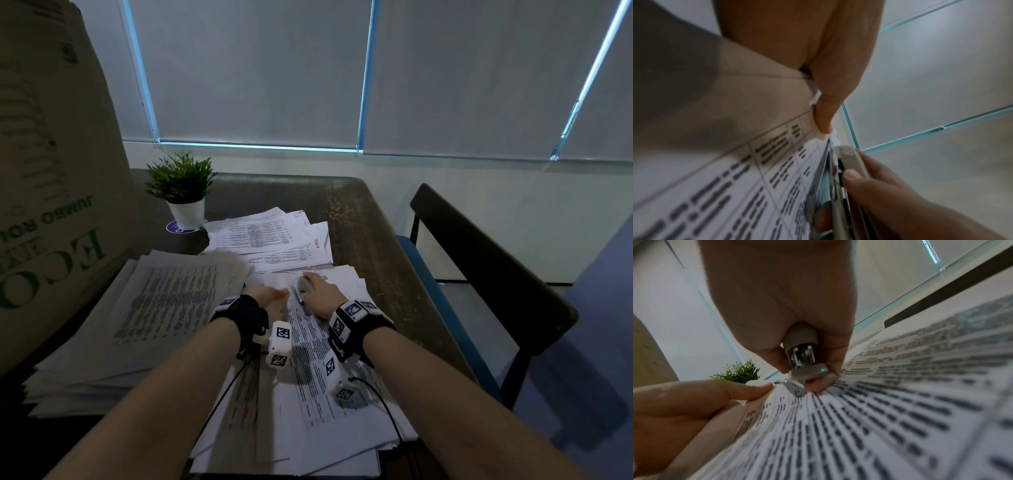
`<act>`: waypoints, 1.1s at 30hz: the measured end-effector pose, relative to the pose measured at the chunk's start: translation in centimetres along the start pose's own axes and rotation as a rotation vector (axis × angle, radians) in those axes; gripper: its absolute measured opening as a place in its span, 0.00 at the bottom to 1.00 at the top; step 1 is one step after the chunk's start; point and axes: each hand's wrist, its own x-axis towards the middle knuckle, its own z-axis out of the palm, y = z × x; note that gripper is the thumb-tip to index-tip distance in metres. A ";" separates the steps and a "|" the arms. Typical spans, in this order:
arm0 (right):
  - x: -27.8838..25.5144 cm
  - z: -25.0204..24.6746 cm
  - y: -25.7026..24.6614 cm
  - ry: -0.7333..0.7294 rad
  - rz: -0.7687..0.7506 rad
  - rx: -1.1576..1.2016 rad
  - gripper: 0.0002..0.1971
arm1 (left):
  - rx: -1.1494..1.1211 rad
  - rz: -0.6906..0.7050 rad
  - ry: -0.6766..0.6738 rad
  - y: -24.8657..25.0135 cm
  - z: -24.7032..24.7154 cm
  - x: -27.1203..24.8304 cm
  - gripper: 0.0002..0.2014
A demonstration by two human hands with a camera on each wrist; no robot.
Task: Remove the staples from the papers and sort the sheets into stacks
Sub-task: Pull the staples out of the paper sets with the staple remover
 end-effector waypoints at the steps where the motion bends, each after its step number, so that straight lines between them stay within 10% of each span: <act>1: 0.2 0.0 -0.1 -0.004 -0.003 -0.008 0.25 | 0.005 0.016 0.012 0.8 0.2 -1.7 0.48; 5: 0.5 0.6 -0.4 -0.005 -0.001 0.002 0.27 | 0.193 0.017 0.108 2.6 0.9 -5.3 0.32; 25: 2.9 1.5 -1.3 0.042 0.023 0.058 0.16 | 0.226 0.088 0.165 3.0 1.8 -6.5 0.23; 33: 3.4 2.4 0.5 0.310 0.178 0.581 0.15 | 0.379 0.086 0.178 3.3 1.9 -7.7 0.25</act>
